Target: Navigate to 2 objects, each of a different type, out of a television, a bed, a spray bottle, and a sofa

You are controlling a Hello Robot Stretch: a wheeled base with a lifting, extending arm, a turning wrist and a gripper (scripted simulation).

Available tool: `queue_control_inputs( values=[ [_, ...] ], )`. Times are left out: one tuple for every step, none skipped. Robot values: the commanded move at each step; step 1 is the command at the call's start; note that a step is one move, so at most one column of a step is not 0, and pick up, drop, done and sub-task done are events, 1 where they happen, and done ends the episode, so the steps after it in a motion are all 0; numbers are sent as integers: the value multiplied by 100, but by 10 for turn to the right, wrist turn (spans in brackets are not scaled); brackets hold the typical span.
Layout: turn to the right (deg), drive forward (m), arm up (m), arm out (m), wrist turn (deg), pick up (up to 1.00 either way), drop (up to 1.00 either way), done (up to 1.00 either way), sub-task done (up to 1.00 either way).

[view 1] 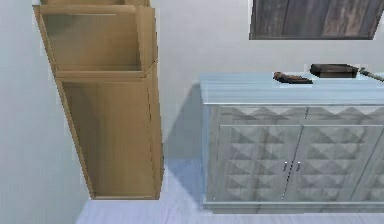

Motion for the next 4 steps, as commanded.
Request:
queue_control_inputs(
  values=[
    [-450, 0, 0, 0, 0, 0, 0, 0, 0],
    [-450, 0, 0, 0, 0, 0, 0, 0, 0],
    [-330, 0, 0, 0, 0, 0, 0, 0, 0],
    [0, 0, 0, 0, 0, 0, 0, 100, 0]
  ],
)
